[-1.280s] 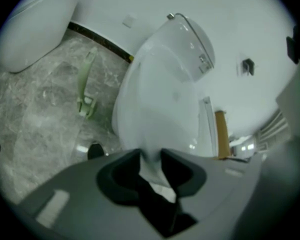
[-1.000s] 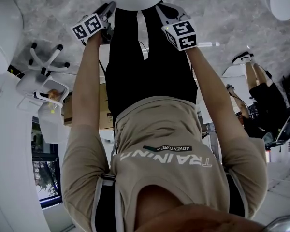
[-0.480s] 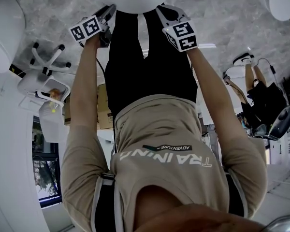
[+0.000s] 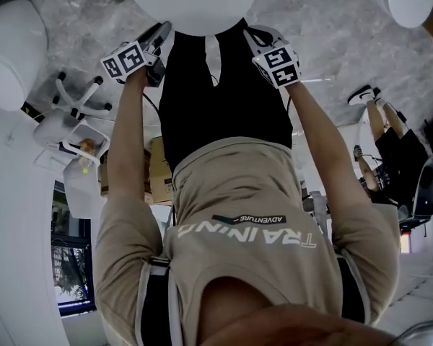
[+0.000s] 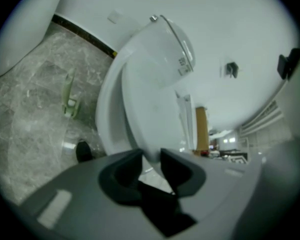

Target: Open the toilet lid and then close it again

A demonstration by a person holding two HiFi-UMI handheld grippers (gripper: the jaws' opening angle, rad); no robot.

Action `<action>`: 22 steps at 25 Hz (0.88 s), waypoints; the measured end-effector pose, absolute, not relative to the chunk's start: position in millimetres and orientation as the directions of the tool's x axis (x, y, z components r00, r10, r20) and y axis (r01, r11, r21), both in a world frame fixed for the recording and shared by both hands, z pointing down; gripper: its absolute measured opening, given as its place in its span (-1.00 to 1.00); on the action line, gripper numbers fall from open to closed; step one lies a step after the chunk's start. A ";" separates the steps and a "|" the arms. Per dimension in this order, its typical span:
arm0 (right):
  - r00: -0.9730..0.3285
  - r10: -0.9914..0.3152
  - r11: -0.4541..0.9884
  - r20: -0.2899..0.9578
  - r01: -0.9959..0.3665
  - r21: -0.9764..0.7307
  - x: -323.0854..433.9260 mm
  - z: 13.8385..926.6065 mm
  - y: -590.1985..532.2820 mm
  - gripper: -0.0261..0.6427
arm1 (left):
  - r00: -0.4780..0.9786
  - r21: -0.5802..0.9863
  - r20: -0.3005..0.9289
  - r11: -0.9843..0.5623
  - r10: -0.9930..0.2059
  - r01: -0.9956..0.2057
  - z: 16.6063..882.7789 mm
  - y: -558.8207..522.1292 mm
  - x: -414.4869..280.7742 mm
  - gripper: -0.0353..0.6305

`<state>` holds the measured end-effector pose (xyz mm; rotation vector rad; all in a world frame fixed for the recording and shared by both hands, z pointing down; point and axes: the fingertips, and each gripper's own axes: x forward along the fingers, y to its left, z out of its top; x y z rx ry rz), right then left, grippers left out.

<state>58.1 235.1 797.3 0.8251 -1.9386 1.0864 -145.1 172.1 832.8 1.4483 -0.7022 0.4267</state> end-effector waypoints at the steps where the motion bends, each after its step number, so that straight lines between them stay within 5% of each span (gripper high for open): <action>1: -0.509 -0.162 0.432 0.846 -0.807 -0.403 60.1 798.1 236.9 -0.88 | 0.738 0.752 0.658 0.095 -0.148 -0.652 828.6 171.1 -144.2 -0.55; 22: -0.628 -0.248 0.601 0.738 -0.697 -0.391 44.6 734.4 166.7 -0.89 | 0.810 0.836 0.535 0.010 -0.241 -0.549 734.4 115.7 -132.8 -0.48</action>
